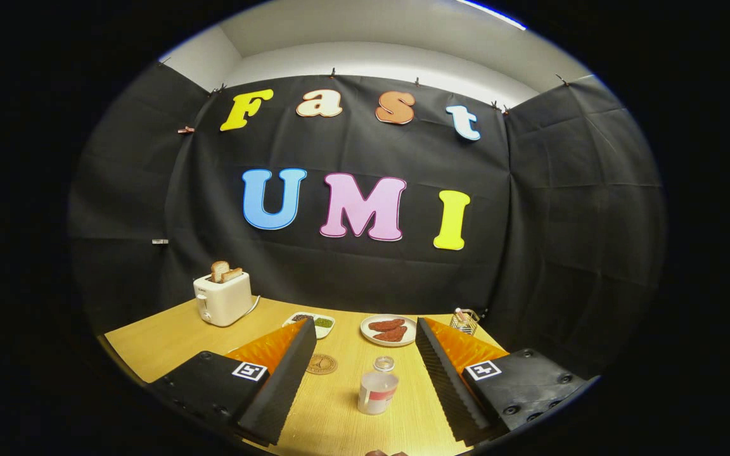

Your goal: Take the bottle from table, then pour the juice into the cup, finally place the bottle on the coaster

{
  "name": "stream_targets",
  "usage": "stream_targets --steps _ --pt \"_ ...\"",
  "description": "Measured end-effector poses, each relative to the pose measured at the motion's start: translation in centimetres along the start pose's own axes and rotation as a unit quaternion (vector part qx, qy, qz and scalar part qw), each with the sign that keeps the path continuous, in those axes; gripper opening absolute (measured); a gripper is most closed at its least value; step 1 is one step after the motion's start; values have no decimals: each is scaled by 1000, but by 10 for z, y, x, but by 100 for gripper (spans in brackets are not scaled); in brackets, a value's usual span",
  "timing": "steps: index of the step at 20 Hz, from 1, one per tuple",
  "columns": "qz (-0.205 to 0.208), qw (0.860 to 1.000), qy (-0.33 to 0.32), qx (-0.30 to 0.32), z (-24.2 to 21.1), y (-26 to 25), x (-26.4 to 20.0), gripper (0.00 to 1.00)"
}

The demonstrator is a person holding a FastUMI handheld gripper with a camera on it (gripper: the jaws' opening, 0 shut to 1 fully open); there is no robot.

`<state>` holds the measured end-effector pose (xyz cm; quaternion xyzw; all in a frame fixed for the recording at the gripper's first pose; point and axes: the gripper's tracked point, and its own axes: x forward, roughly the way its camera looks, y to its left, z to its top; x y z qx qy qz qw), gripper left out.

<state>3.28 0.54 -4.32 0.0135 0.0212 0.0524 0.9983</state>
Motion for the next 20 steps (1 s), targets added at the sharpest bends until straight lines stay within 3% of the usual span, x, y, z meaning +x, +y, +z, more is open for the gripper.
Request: stream_targets --steps 20 --pt "-20 998 55 35 -125 -29 86 97"
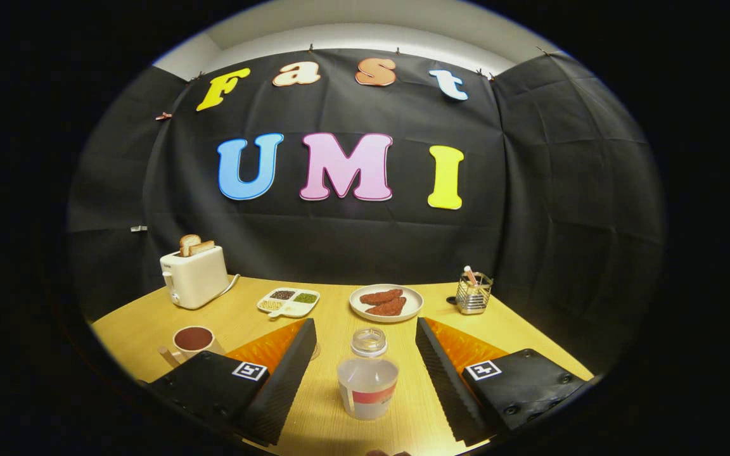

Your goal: Take the bottle from table, then pour the juice into the cup, finally place the bottle on the coaster

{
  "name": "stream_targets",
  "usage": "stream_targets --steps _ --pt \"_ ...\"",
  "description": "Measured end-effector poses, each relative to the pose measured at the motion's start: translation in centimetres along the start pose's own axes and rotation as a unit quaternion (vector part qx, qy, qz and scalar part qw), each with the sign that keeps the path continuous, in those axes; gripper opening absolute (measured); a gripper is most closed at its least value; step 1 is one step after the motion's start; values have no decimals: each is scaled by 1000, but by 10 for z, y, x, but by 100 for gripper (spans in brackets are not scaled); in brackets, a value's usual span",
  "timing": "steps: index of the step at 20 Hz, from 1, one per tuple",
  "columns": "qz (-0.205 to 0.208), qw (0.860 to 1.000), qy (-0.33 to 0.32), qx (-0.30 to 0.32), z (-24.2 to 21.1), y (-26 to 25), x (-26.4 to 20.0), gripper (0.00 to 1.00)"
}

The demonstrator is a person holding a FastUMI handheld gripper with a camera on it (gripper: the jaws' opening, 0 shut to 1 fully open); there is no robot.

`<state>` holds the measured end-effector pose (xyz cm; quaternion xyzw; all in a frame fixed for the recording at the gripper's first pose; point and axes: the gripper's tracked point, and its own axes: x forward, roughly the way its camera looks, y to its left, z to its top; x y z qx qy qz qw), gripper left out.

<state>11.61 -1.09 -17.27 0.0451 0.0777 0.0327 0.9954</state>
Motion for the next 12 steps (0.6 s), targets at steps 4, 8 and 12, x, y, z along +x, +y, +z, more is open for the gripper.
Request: stream_targets --steps 4,8,12 --pt "-5 1000 17 -2 -29 -5 12 97" --pt "6 1000 21 -7 -45 -2 17 97" --pt "9 1000 25 -6 -56 1 25 97"
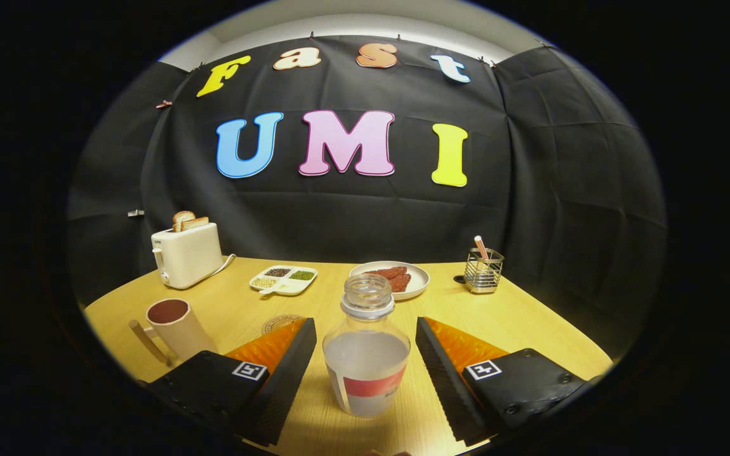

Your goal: Take the bottle from table, then pour the juice into the cup, finally place the bottle on the coaster

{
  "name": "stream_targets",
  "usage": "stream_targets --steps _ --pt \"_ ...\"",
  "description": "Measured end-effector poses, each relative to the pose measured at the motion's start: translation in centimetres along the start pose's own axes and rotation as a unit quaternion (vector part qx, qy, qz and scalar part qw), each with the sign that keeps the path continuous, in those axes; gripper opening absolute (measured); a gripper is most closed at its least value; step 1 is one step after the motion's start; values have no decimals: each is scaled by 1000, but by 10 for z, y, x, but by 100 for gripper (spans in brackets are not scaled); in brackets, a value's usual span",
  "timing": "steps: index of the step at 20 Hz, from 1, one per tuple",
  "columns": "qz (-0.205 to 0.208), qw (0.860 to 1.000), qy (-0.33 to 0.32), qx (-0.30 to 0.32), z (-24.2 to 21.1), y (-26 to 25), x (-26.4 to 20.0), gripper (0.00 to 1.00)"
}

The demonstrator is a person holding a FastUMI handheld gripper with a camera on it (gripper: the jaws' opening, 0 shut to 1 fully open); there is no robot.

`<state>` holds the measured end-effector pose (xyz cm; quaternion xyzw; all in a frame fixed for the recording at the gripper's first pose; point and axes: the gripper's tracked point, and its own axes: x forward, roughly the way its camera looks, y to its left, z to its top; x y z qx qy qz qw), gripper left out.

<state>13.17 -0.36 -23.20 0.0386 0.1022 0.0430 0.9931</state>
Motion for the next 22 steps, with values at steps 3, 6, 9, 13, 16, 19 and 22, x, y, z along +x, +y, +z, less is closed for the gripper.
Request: stream_targets --steps 3,6,9,13,16,19,22 --pt "3 1000 9 -2 -11 3 6 97" --pt "-2 1000 4 -16 -16 0 8 97" --pt "-1 1000 19 -5 -30 0 12 97" --pt "-6 1000 18 -2 -30 -2 13 79" --pt "3 1000 24 -4 -31 1 16 79" --pt "11 998 42 -37 -30 4 18 76" --pt "42 995 45 -82 -18 14 13 74"
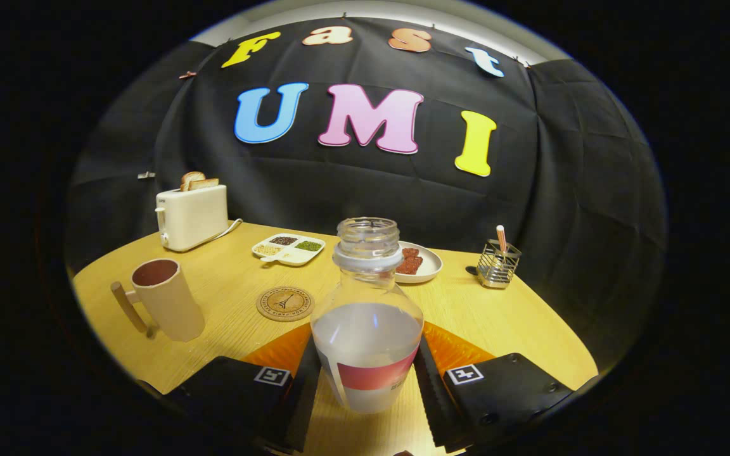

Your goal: Take the bottle from table, then pour the juice into the cup, finally place the bottle on the coaster

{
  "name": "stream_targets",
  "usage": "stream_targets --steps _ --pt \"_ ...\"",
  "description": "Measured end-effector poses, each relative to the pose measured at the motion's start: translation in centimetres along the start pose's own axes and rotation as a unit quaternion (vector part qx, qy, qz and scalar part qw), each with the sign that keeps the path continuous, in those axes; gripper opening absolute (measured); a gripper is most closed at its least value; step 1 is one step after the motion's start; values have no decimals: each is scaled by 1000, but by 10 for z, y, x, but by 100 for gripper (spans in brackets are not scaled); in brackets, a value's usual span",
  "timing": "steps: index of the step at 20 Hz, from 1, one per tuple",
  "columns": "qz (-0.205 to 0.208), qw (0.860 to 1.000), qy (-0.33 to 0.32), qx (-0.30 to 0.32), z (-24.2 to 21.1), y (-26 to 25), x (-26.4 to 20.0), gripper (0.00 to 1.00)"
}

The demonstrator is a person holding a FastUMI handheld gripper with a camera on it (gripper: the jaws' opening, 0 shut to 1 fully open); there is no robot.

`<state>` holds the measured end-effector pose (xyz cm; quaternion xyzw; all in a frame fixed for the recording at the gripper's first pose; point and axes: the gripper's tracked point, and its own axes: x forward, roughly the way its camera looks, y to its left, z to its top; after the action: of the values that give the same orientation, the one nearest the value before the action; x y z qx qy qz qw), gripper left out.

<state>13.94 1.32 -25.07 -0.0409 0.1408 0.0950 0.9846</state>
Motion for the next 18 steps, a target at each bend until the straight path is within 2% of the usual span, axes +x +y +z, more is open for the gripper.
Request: stream_targets --steps 4,8,13,18 --pt "24 997 -13 -73 29 10 2 74" --pt "36 984 -32 -169 63 20 8 74" --pt "38 959 -47 -277 82 37 19 74" --pt "54 918 -66 -387 90 69 26 74"
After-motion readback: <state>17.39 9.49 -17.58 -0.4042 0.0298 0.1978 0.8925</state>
